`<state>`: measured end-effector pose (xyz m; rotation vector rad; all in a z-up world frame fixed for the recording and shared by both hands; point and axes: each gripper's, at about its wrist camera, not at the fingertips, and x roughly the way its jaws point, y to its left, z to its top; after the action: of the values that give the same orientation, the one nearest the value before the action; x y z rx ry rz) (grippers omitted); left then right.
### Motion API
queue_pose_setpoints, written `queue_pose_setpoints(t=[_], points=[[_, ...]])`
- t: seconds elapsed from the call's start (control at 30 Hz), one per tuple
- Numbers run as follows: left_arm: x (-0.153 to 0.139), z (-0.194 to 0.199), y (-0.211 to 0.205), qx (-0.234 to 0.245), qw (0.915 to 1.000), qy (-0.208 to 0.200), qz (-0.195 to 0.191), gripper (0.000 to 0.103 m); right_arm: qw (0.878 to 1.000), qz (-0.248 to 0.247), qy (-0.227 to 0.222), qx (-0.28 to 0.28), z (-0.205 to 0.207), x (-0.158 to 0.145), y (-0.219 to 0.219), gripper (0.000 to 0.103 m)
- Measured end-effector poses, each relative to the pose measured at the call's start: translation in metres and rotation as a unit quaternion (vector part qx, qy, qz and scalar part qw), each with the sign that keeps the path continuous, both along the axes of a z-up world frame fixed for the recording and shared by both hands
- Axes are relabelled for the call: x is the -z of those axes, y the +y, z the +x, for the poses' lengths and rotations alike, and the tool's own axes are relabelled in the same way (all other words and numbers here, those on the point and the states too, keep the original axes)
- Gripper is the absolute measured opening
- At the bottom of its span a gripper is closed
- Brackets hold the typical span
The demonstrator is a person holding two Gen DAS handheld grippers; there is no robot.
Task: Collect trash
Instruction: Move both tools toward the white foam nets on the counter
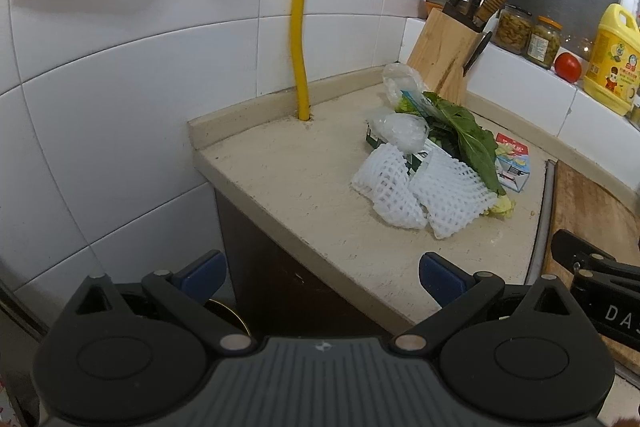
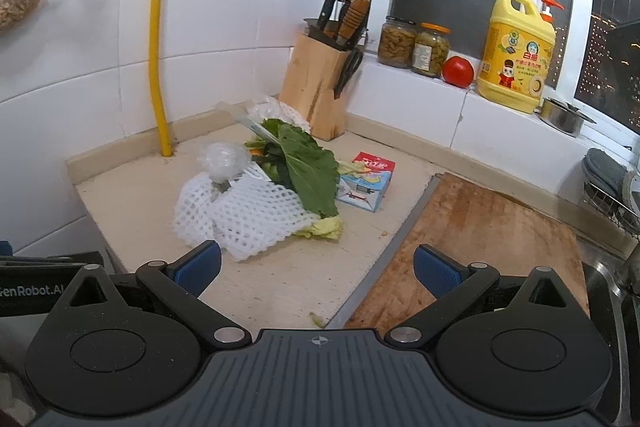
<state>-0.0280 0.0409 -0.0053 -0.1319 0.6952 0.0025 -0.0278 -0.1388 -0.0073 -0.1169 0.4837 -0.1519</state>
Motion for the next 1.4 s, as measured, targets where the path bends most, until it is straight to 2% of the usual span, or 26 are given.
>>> queue_pose_setpoints(t=[0.83,1.1,1.4], points=[[0.013,-0.006,0.002,0.002,0.9997,0.021,-0.009,0.099,1.0,0.001,0.025,-0.013,-0.002,0.008,0.0,0.103],[0.01,0.01,0.002,-0.011,0.9998,0.017,-0.005,0.099,0.999,0.006,0.027,-0.038,0.015,0.01,0.0,0.103],[0.014,0.039,-0.016,0.001,0.9997,0.024,0.008,0.099,0.999,0.015,0.034,-0.04,0.048,0.013,-0.016,0.103]])
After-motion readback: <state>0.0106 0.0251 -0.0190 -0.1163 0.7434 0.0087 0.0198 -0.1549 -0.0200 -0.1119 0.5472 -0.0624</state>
